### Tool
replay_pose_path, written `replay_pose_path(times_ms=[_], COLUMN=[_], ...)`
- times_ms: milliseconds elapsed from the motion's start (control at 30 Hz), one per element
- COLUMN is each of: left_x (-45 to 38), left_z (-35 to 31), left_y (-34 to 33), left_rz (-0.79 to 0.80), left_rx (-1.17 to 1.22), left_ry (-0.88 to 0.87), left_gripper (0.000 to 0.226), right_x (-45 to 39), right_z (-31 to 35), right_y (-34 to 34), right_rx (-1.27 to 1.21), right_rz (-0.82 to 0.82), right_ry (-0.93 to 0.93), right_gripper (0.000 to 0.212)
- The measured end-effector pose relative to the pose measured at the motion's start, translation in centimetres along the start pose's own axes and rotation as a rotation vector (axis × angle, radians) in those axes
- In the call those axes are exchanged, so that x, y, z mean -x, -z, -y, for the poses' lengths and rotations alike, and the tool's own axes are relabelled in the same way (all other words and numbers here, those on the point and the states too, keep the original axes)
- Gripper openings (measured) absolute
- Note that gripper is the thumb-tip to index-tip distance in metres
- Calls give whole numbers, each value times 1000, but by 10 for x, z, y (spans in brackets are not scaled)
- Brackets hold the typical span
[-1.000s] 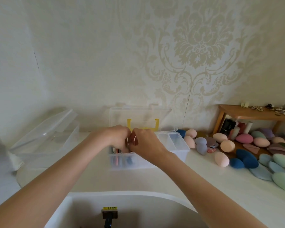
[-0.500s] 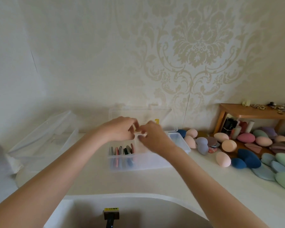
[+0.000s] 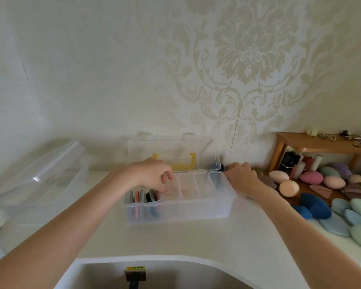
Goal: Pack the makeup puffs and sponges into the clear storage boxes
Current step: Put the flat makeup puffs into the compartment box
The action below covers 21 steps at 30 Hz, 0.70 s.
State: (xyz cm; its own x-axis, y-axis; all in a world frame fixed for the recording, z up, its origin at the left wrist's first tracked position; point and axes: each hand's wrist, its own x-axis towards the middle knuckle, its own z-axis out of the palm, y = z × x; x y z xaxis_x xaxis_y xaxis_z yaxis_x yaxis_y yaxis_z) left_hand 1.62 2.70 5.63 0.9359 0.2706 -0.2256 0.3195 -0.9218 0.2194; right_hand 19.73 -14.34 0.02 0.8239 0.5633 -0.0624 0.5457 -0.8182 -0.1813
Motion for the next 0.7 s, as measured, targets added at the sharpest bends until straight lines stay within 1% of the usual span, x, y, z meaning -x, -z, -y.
replay_pose_path(times_ms=[67, 133, 200, 233, 300, 367, 467, 600, 667, 700], left_x=[3, 5, 6, 7, 8, 10, 14, 13, 10, 8], left_z=[5, 10, 10, 10, 7, 7, 3, -5, -11, -15], left_y=[1, 1, 0, -1, -1, 0, 2, 2, 1, 0], left_rz=[15, 15, 4, 0, -2, -1, 18, 46, 55, 55], left_rx=[8, 17, 24, 25, 51, 107, 121, 124, 136, 139], left_ry=[15, 17, 9, 1, -20, -48, -77, -101, -118, -126], left_gripper=[47, 46, 47, 48, 49, 46, 46, 49, 50, 50], right_x=[7, 8, 11, 10, 1, -5, -8, 7, 13, 17], right_z=[7, 12, 15, 14, 10, 5, -2, -5, -8, -9], right_y=[3, 5, 7, 6, 0, -5, 5, 42, 57, 64], right_rx=[-36, -21, 3, 24, -13, -138, -312, -446, -488, -500], right_rz=[11, 36, 26, 41, 73, 42, -58, -156, -223, -264], right_ry=[-60, -41, -21, -36, -79, -110, -87, -48, -38, -40], right_gripper=[46, 43, 40, 40, 40, 35, 10, 17, 8, 10])
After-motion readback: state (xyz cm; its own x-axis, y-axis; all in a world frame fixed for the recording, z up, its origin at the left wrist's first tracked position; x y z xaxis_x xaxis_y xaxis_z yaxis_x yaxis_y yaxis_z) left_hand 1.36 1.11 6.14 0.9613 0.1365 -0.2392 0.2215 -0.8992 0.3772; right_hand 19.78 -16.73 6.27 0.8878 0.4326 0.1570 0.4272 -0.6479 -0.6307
